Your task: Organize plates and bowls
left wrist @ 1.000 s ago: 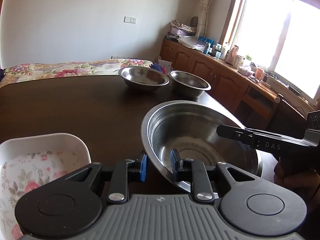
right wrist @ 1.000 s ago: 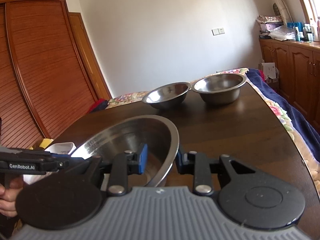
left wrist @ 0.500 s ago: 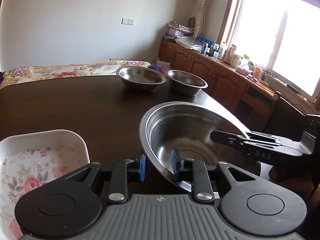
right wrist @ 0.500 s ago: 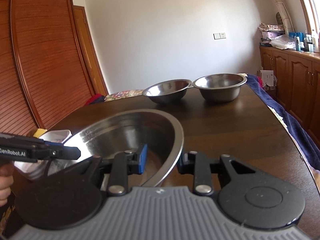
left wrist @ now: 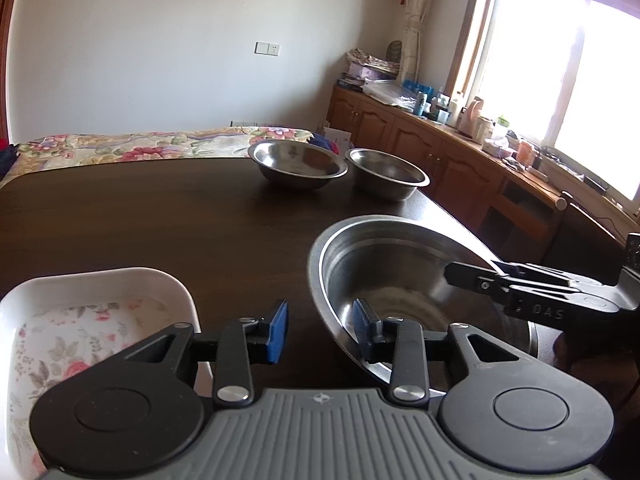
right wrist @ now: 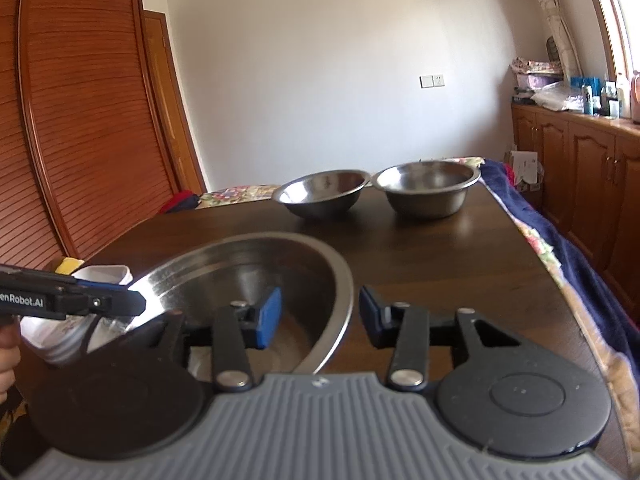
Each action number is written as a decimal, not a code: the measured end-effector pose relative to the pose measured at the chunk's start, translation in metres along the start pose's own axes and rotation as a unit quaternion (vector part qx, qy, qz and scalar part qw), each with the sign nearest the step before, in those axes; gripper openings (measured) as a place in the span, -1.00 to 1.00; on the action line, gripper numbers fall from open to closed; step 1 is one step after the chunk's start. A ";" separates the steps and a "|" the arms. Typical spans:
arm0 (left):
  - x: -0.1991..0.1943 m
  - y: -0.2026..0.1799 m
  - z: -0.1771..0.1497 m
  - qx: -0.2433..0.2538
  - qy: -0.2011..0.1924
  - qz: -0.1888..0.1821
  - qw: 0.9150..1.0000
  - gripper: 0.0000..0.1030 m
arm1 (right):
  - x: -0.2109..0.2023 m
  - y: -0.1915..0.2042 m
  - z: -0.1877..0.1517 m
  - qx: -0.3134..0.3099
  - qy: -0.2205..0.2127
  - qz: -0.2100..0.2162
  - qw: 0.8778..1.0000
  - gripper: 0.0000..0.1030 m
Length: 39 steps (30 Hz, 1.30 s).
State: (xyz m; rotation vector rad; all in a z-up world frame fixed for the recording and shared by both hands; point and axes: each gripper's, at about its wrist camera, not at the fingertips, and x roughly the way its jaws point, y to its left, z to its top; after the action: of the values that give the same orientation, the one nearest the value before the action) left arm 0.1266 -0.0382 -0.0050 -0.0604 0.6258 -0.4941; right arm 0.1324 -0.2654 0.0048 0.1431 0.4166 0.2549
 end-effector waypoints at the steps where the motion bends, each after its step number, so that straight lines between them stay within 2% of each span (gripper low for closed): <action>1: 0.000 0.001 0.000 -0.001 -0.001 0.001 1.000 -0.26 | -0.001 -0.001 0.002 -0.001 -0.001 -0.002 1.000 -0.06; 4: -0.001 0.002 0.003 -0.001 -0.003 0.003 1.000 -0.26 | -0.004 -0.004 0.006 -0.006 -0.005 -0.010 1.000 0.05; 11: -0.003 0.005 0.016 0.005 -0.012 0.014 1.000 -0.20 | -0.008 -0.016 0.025 -0.027 -0.013 -0.027 0.999 0.05; 20: 0.002 0.015 0.054 0.016 -0.028 0.037 0.999 -0.20 | 0.003 -0.036 0.067 -0.071 -0.022 -0.037 0.997 0.06; 28: 0.023 0.014 0.086 0.046 -0.021 0.044 0.998 -0.20 | 0.032 -0.042 0.099 -0.107 -0.006 -0.013 0.994 0.05; 33: 0.049 0.015 0.099 0.034 -0.005 0.030 0.999 -0.20 | 0.057 -0.041 0.108 -0.111 0.023 0.022 0.993 0.04; 39: 0.083 0.016 0.112 0.033 0.015 0.031 0.999 -0.21 | 0.079 -0.035 0.115 -0.144 0.041 0.030 0.988 0.04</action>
State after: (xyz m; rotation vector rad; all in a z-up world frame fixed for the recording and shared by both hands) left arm 0.2562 -0.0729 0.0374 0.0285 0.6384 -0.4569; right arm 0.2581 -0.2873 0.0717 -0.1397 0.4528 0.3775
